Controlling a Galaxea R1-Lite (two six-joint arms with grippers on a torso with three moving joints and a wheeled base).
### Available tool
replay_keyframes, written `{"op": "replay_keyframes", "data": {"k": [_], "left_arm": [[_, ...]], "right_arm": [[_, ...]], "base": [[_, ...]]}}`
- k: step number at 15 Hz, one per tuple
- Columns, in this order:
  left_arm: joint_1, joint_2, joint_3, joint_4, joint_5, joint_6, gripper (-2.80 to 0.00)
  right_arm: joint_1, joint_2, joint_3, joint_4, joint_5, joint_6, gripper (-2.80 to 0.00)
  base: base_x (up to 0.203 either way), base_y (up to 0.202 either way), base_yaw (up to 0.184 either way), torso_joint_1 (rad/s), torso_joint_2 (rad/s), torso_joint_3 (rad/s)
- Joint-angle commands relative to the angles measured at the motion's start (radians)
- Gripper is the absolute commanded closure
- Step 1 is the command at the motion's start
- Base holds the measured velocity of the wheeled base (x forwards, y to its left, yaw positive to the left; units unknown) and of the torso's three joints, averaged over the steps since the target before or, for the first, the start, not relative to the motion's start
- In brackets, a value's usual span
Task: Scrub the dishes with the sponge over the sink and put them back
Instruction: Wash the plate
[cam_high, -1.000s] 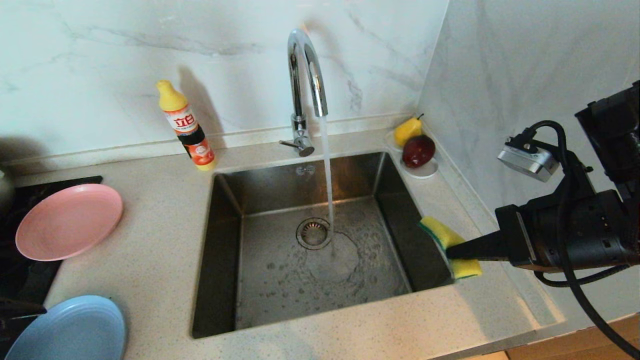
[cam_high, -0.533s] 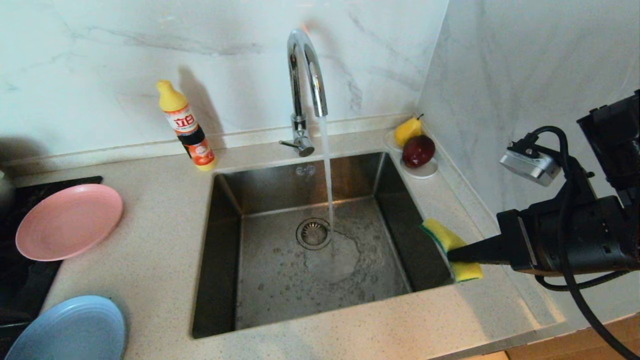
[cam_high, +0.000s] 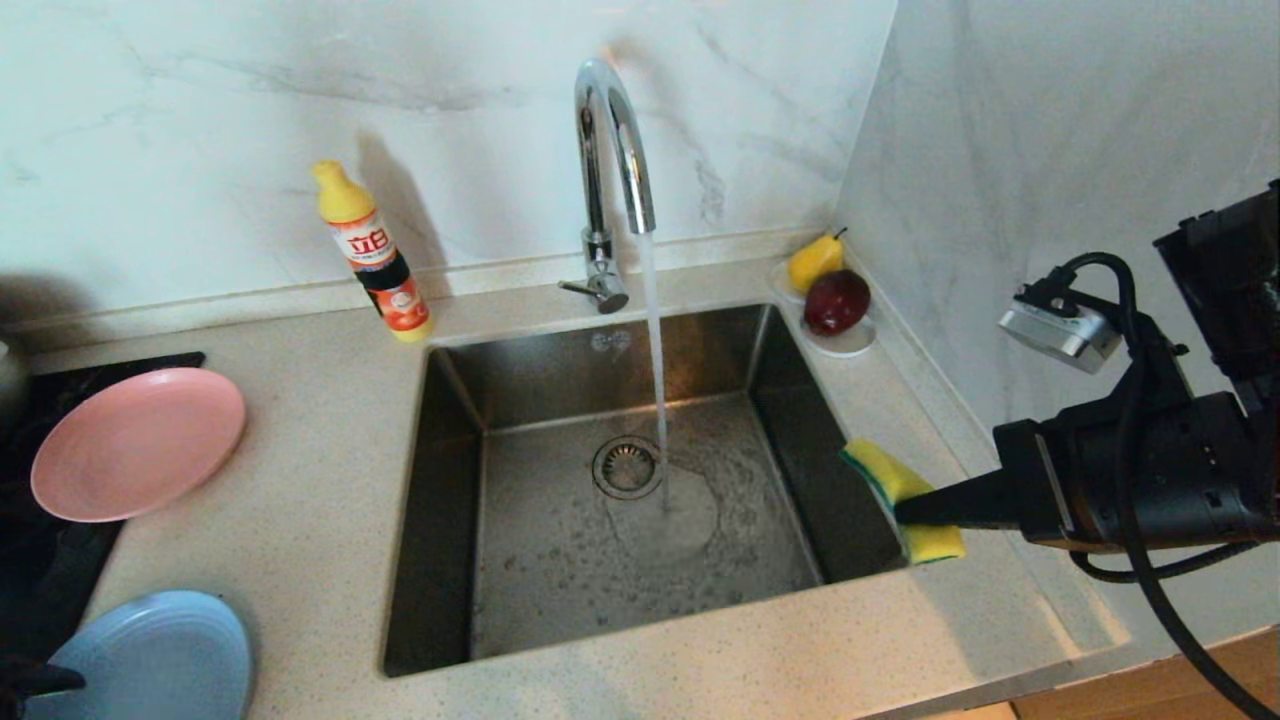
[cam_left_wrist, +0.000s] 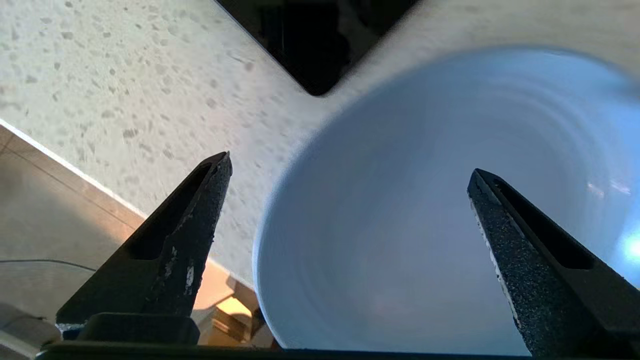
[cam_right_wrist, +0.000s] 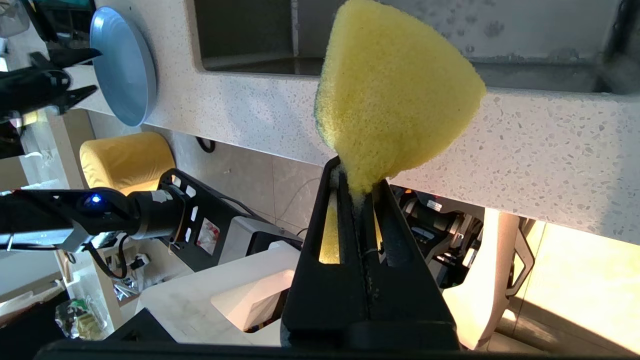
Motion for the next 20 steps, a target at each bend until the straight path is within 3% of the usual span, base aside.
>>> {"op": "replay_keyframes", "data": {"k": [1,4,14,20], "left_arm": [[0.000,0.043,0.023,-0.014,-0.006,-0.005,-2.80],[0.000,0.041,0.023,-0.008,-0.017,-0.011,-2.80],[0.000,0.054,0.049,-0.020,-0.184,-0.017,-2.80],[0.000,0.085,0.044,-0.023,-0.189,-0.015,-2.80]], "right_arm": [[0.001,0.005,0.000,0.002,0.002,0.003,0.00],[-0.001,0.008,0.003,0.002,0.003,0.003,0.00],[-0.001,0.002,0.010,0.002,0.003,0.003,0.00],[-0.001,0.000,0.024,0.002,0.003,0.003,0.00]], "base": [[0.000,0.000,0.000,0.000,0.00,0.000],[0.000,0.000,0.000,0.000,0.00,0.000],[0.000,0.000,0.000,0.000,0.00,0.000],[0.000,0.000,0.000,0.000,0.00,0.000]]}}
